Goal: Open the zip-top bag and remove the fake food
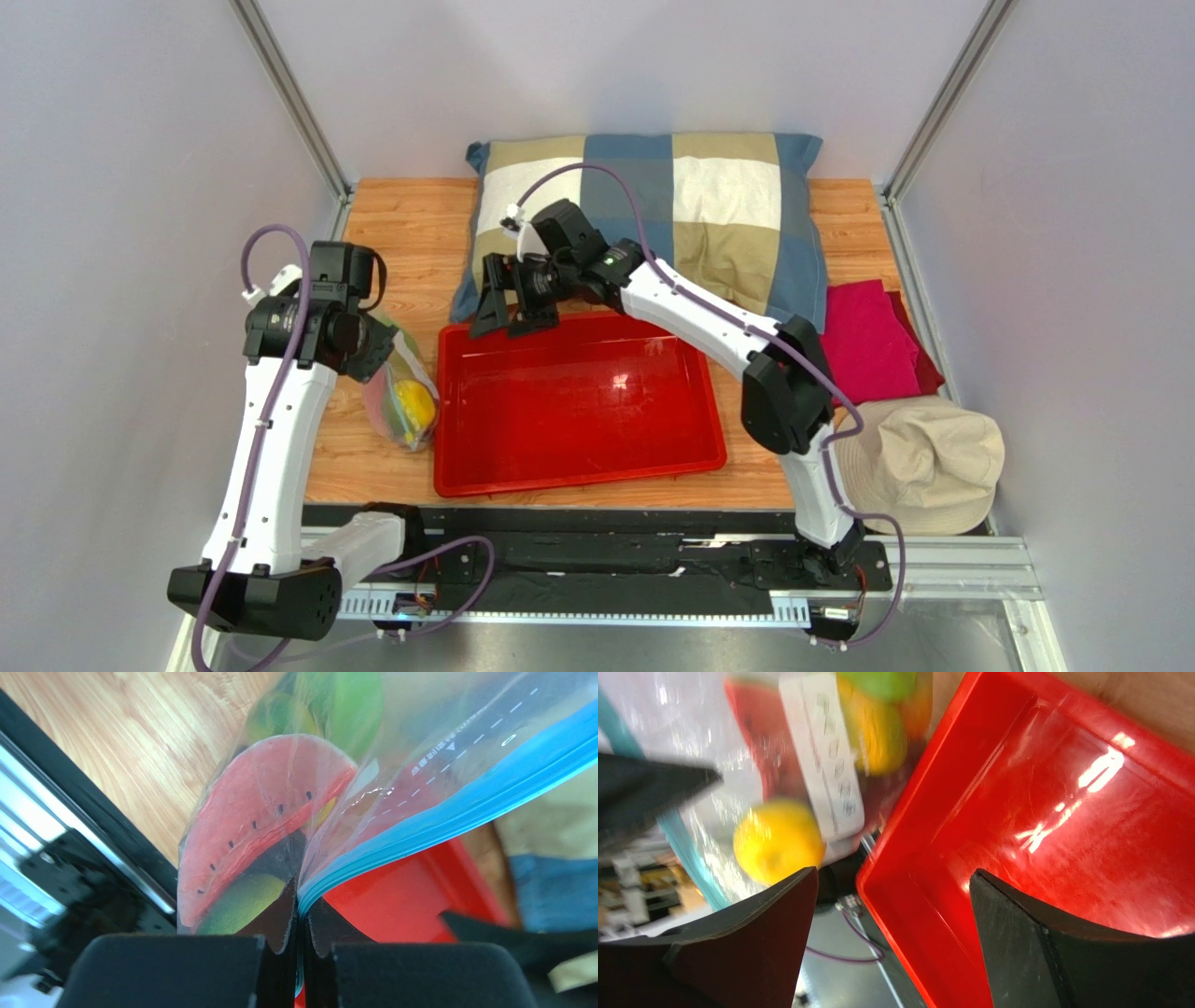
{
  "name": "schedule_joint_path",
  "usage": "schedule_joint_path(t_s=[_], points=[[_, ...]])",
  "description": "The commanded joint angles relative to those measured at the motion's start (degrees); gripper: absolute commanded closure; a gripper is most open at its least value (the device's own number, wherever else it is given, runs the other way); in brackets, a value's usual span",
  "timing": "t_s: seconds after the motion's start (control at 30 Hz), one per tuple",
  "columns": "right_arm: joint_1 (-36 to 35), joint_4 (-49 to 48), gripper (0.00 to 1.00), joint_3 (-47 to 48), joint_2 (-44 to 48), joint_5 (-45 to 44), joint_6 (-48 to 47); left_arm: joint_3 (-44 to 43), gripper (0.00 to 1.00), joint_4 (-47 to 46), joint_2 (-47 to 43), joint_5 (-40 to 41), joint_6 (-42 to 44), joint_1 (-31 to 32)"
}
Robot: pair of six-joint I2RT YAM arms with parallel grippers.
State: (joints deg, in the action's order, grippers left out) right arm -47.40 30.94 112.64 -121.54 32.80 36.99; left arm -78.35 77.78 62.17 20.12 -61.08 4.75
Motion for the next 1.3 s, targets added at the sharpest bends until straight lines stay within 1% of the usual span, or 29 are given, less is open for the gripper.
schedule_joint_path(t_s=[0.0,0.07,0.1,0.17,0.2,0.23,0.27,0.3,0.33,0.4,0.43,0.57,0.6,0.67,0.7,0.77,0.8,0.83,0.87,0.93,0.97,1.0,1.03,1.07,1.1,1.13,1.17,1.2,1.27], points=[[-3.66,-8.84,0.16,-11.07,12.69,-1.86,-13.58,-1.81,1.00,10.20,-2.05,-0.07,-16.16,-1.50],[-6.20,-14.04,0.13,-16.81,16.49,-1.42,-17.02,-1.90,1.00,10.46,-2.84,-0.61,-20.56,-1.94],[-7.09,-19.37,0.12,-23.19,19.90,-1.85,-20.70,-2.25,1.00,10.64,-3.19,-0.43,-22.14,-2.03],[-9.63,-25.46,0.12,-28.85,23.00,-4.23,-22.92,-3.91,1.00,11.60,-3.46,-0.26,-24.61,-2.21],[-10.25,-32.54,0.12,-33.49,24.14,-4.75,-24.32,-4.53,1.00,12.48,-3.37,-0.08,-25.75,-2.29],[-11.04,-36.09,0.11,-35.97,26.07,-5.89,-25.21,-4.97,1.00,13.36,-3.11,-0.17,-28.54,-2.29],[-12.96,-39.43,0.00,-37.74,26.70,-6.95,-26.26,-5.32,1.00,15.45,-3.02,-0.43,-30.40,-2.38],[-14.29,-44.68,0.00,-39.15,27.22,-9.04,-27.23,-5.24,1.00,16.00,-3.02,-1.56,-31.72,-2.47],[-15.43,-46.39,0.00,-40.73,27.32,-14.11,-29.24,-5.06,1.00,16.35,-3.11,-2.36,-34.00,-2.47],[-17.89,-47.20,0.02,-40.14,26.35,-17.57,-30.66,-4.36,1.00,17.84,-3.37,-4.29,-38.03,-2.64],[-18.17,-47.37,0.03,-39.87,26.00,-20.46,-30.49,-4.18,1.00,18.02,-4.16,-4.47,-38.50,-2.64],[-19.13,-51.59,0.06,-41.88,25.65,-24.70,-29.87,-0.94,1.00,15.83,-6.36,-6.66,-40.34,-2.73],[-19.05,-51.42,0.10,-41.71,25.56,-25.06,-30.05,-0.41,1.00,15.56,-6.88,-7.72,-40.69,-2.73],[-19.05,-50.46,0.14,-40.14,25.03,-24.45,-31.88,0.47,1.00,15.56,-8.20,-7.99,-41.49,-2.73],[-19.05,-48.80,0.21,-39.17,24.16,-24.10,-32.42,0.74,1.00,15.56,-9.08,-7.82,-42.10,-2.73],[-19.05,-47.38,0.29,-36.46,22.67,-22.08,-33.99,1.52,1.00,15.30,-10.05,-7.29,-42.46,-2.65],[-19.05,-45.72,0.42,-35.31,21.27,-21.20,-34.44,1.70,1.00,15.21,-10.75,-6.85,-42.72,-2.73],[-19.05,-44.57,0.49,-34.25,20.30,-19.02,-34.88,1.97,1.00,14.86,-11.19,-6.76,-42.81,-2.73],[-18.96,-43.43,0.54,-32.85,19.50,-18.39,-35.67,2.75,1.00,14.34,-11.63,-6.67,-42.72,-2.73],[-18.87,-41.58,0.60,-30.55,17.66,-16.73,-36.64,3.46,1.00,13.28,-13.47,-6.32,-43.07,-2.73],[-18.79,-41.92,0.67,-30.29,17.30,-16.10,-36.73,4.42,1.00,12.58,-14.09,-5.97,-43.07,-2.73],[-18.78,-42.01,0.82,-29.68,16.86,-15.49,-39.86,4.87,1.00,11.62,-15.92,-4.66,-42.20,-2.73],[-18.78,-41.58,0.89,-29.32,16.42,-14.18,-40.94,5.22,0.96,9.34,-17.07,-3.52,-41.24,-2.73],[-18.70,-41.23,0.94,-28.88,16.07,-13.99,-41.82,5.92,0.86,7.93,-18.48,-2.12,-40.01,-2.73],[-18.52,-40.26,1.00,-28.53,15.81,-13.64,-42.87,6.27,0.60,6.09,-21.19,1.47,-33.73,-2.73],[-18.26,-39.38,1.00,-27.57,15.37,-11.98,-44.19,6.62,0.47,1.11,-22.52,3.24,-28.88,-2.73],[-17.21,-38.33,1.00,-26.78,14.32,-10.92,-44.98,7.06,0.38,-0.59,-23.66,4.56,-24.05,-2.73],[-16.77,-35.89,1.00,-26.07,13.87,-9.69,-45.69,6.89,0.31,-1.39,-25.42,6.41,-16.34,-2.73],[-15.54,-32.89,1.00,-23.35,12.56,-5.74,-49.11,6.45,0.27,-3.33,-27.10,7.04,-7.87,-2.73]])
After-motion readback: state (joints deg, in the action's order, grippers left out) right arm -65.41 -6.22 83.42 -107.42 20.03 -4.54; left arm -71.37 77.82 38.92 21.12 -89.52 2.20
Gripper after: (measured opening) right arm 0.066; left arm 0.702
